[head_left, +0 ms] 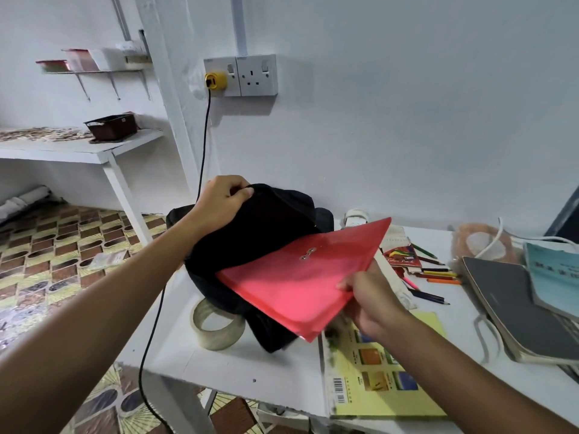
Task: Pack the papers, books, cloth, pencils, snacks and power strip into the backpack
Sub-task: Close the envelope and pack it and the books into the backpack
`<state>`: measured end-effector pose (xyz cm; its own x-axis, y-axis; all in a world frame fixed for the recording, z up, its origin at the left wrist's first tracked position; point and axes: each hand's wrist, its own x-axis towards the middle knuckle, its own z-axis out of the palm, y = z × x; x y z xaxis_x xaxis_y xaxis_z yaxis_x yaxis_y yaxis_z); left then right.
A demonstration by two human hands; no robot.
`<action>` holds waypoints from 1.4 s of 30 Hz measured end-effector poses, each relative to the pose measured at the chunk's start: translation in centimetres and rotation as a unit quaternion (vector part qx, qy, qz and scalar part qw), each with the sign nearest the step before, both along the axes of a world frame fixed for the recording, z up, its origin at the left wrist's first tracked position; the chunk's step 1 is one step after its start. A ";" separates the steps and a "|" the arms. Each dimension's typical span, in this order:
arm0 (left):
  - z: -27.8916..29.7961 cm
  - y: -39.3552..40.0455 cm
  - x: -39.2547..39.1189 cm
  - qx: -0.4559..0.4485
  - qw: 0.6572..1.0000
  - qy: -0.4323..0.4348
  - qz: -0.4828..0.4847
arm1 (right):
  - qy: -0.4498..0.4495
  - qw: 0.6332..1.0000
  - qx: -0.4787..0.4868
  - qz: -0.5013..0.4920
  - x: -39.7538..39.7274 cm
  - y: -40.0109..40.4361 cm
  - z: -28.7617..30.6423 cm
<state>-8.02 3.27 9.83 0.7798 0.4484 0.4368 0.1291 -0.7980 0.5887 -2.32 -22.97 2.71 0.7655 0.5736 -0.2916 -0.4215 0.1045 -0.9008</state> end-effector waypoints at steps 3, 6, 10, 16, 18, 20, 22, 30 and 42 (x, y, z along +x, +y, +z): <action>0.3 -0.3 -0.1 -0.002 1.000 -0.005 -0.002 | -0.030 0.998 -0.007 0.058 -1.0 1.0 0.3; 0.4 -0.7 -0.1 0.000 1.000 -0.007 -0.006 | 0.039 0.989 -0.007 0.144 -1.6 2.5 -0.1; 0.8 -1.2 -0.1 -0.003 1.000 0.000 -0.005 | 0.150 0.977 0.011 0.150 -0.8 5.4 -2.0; 1.0 -1.9 -0.3 -0.029 0.999 -0.016 -0.010 | 0.199 0.976 0.022 0.085 0.1 9.5 -2.9; 1.0 -2.2 -0.4 -0.035 0.999 -0.014 -0.011 | 0.201 0.977 0.009 0.074 0.2 10.6 -2.9; 1.0 -2.4 -0.6 -0.042 0.999 -0.012 -0.011 | 0.205 0.976 -0.006 0.067 0.3 11.7 -3.0; 1.0 -2.6 -0.8 -0.051 0.999 -0.015 -0.011 | 0.216 0.974 -0.013 0.063 0.5 12.6 -3.3; 1.1 -3.5 -1.6 -0.059 0.998 -0.002 -0.025 | 0.207 0.975 -0.034 0.080 0.7 15.5 -4.7; -2.9 -2.4 -2.8 -0.103 0.988 0.091 -0.068 | -0.620 0.651 -0.367 0.237 -0.1 11.1 -2.6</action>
